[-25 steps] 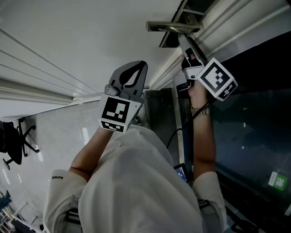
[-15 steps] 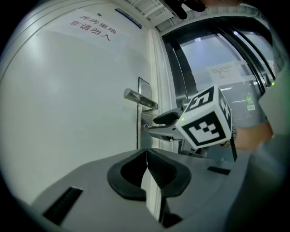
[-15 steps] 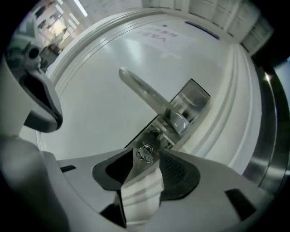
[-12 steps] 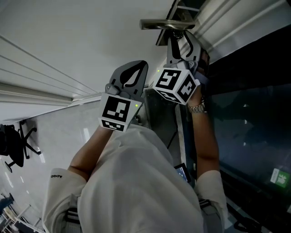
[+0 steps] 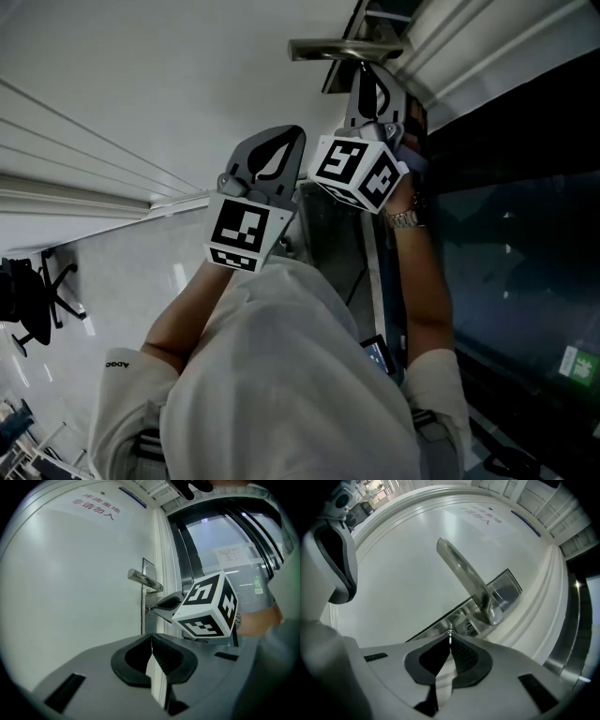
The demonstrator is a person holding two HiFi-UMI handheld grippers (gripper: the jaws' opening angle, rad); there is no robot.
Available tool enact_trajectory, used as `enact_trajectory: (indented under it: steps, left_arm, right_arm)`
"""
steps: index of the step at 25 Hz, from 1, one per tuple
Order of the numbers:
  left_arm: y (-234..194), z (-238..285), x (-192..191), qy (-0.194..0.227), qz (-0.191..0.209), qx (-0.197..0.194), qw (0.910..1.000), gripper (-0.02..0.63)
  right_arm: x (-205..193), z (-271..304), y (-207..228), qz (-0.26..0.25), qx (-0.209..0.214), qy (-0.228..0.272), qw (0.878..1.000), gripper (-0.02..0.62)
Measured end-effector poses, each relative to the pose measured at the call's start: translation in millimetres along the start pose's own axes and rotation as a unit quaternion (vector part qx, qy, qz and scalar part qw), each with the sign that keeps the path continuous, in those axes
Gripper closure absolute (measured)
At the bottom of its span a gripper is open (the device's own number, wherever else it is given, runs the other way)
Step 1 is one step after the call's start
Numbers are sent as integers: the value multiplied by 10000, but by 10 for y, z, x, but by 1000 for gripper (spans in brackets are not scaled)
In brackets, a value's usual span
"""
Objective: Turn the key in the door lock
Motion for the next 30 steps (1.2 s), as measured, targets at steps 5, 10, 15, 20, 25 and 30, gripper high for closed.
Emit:
enact_trajectory:
  steps: [5,10,15,20,25,30]
  left_arm:
    - [-56,-11,5,18,-43,38,10000,595]
    - [-65,-9,4,22,-49,46,10000,595]
    - [-113,-36,15,37,-41,120,9999,595]
    - [-153,-65,26,47,-59,180,9998,595]
    - [-126,-80,8,34,-49,159,9999,595]
    - [-117,-117,26,50,-29,158,9999,595]
  right_arm:
    - [-6,6,27,1256,242,126,9917,581]
    - [-60,30,72,3587,794,407,9292,581]
    - [-149,40,90,5858,1257,539,7988,581]
    - [-218,60,62,7975,1826,737,5702,580]
    - [-236,89,65,8434,2016,826,4912,580]
    - [-206,28,103,7581,1874,894,6182,548]
Point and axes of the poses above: the fingertips, and each gripper's own axes: z forward along the fingers, y to its right, x out of its top, the point moved 1 cm from there along -z, backward along the fingers, and after that the axes turned 14 degrees about -z, right-handed, at the moved point
